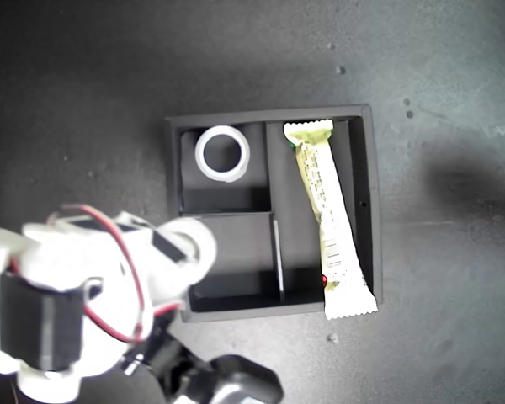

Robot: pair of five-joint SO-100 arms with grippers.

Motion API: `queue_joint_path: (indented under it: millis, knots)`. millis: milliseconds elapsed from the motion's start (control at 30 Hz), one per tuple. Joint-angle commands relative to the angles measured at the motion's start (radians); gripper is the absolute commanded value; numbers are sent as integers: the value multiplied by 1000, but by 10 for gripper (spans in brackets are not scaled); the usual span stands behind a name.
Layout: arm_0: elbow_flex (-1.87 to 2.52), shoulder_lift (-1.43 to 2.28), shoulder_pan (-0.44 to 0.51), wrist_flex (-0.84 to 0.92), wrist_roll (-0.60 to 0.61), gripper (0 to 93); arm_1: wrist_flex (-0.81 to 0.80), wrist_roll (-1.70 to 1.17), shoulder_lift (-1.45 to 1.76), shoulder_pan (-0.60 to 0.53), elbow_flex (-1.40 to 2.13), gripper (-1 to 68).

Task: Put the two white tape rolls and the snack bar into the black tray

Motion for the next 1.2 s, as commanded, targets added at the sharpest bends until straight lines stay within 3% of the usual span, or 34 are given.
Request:
queue_joint_path:
  millis: [0, 233, 533, 700, 933, 1167]
  knots:
    - [-155, -98, 11, 18, 3, 1, -126, 18, 17, -29, 97, -4]
    - [-480, -480, 77, 18, -54, 1, -264, -32, 179, -66, 408, -4]
    - [-522, -614, 84, 20, -97, 0, -146, -101, 179, -97, 419, -4]
    - [-511, -640, 67, 21, -87, 6, 9, -97, 179, -104, 420, -2]
    - [-512, -635, 74, 21, -74, 190, 212, -9, 179, -103, 420, -2]
    - [-377, -387, 57, 21, -2, 212, 295, 58, 169, -58, 420, -3]
